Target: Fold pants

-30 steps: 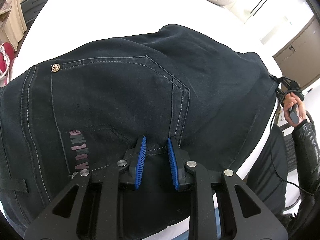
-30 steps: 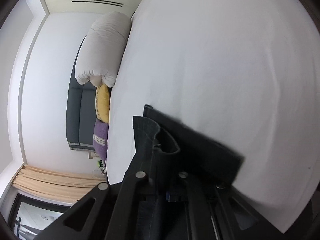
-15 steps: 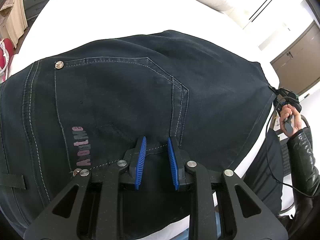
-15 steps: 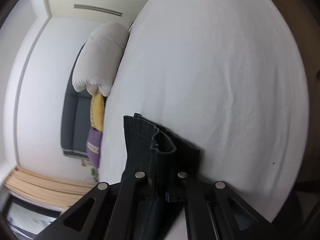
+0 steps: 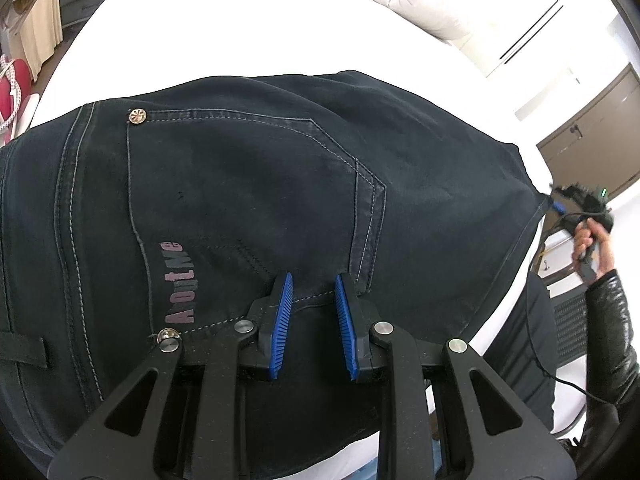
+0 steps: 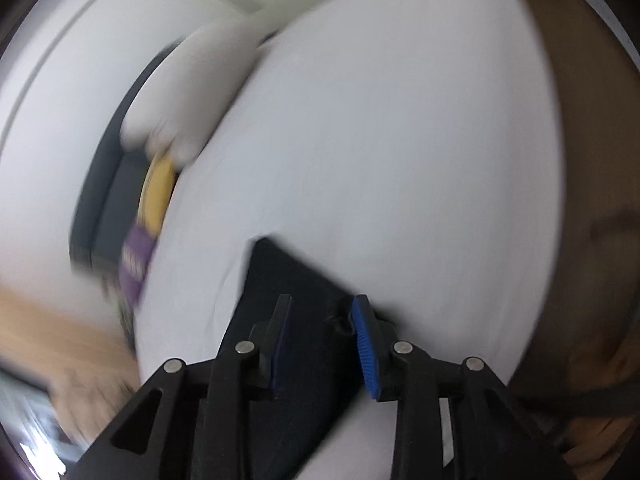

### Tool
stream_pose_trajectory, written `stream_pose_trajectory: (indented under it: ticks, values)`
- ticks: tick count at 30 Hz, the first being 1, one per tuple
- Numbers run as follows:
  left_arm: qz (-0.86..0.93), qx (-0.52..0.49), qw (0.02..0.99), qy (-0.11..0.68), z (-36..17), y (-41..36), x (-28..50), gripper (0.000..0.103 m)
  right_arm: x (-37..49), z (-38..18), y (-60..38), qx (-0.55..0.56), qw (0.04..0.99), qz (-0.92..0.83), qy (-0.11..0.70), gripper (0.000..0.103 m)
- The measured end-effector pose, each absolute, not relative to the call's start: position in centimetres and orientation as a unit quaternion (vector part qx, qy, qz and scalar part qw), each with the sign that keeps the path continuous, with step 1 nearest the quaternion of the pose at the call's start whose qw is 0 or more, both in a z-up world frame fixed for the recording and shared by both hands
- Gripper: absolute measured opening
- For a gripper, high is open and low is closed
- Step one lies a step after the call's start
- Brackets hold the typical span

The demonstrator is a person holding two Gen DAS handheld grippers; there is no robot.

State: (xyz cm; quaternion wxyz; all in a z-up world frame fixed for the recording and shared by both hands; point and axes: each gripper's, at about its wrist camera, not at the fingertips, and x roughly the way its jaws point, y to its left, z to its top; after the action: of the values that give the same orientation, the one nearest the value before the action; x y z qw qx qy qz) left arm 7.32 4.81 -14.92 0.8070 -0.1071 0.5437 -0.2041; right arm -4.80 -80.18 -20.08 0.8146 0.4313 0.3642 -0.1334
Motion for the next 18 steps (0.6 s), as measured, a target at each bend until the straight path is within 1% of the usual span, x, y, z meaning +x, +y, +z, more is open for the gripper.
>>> stream_pose_trajectory:
  ticks: [1, 2, 3, 6, 7, 9, 11, 13, 18]
  values:
    - [-0.205, -0.107, 0.807, 0.543, -15.0, 4.9, 7.3, 0.022, -3.4, -18.9, -79.0, 0.395, 0.830, -0.109, 0.380, 0.039]
    - [-0.205, -0.107, 0.807, 0.543, -15.0, 5.0, 7.2, 0.022, -1.6, -17.6, -77.2, 0.339, 0.846, -0.079, 0.403, 0.049]
    - [-0.205, -0.108, 0.807, 0.543, -15.0, 5.0, 7.2, 0.022, 0.7, -16.5, -74.5, 0.256, 0.863, -0.048, 0.433, 0.053]
    - [-0.207, -0.109, 0.806, 0.544, -15.1, 5.2, 7.3, 0.022, 4.9, -15.9, -68.2, 0.052, 0.868, 0.001, 0.494, 0.052]
    - [-0.208, -0.110, 0.806, 0.544, -15.1, 5.2, 7.4, 0.022, 5.8, -15.8, -67.1, 0.014, 0.864, 0.008, 0.504, 0.052]
    - [-0.209, -0.114, 0.806, 0.543, -15.2, 5.2, 7.4, 0.022, 7.4, -15.4, -66.3, -0.009, 0.859, 0.027, 0.511, 0.053]
    - [-0.210, -0.117, 0.806, 0.542, -15.3, 5.4, 7.5, 0.022, 8.9, -16.3, -65.7, -0.028, 0.842, 0.048, 0.537, 0.053]
    - [-0.211, -0.115, 0.806, 0.541, -15.3, 5.5, 7.6, 0.022, 10.5, -18.6, -64.7, -0.071, 0.814, 0.064, 0.572, 0.053]
    - [-0.215, -0.125, 0.805, 0.539, -15.5, 5.9, 7.5, 0.022, 12.3, -23.6, -62.5, -0.126, 0.762, 0.094, 0.628, 0.053]
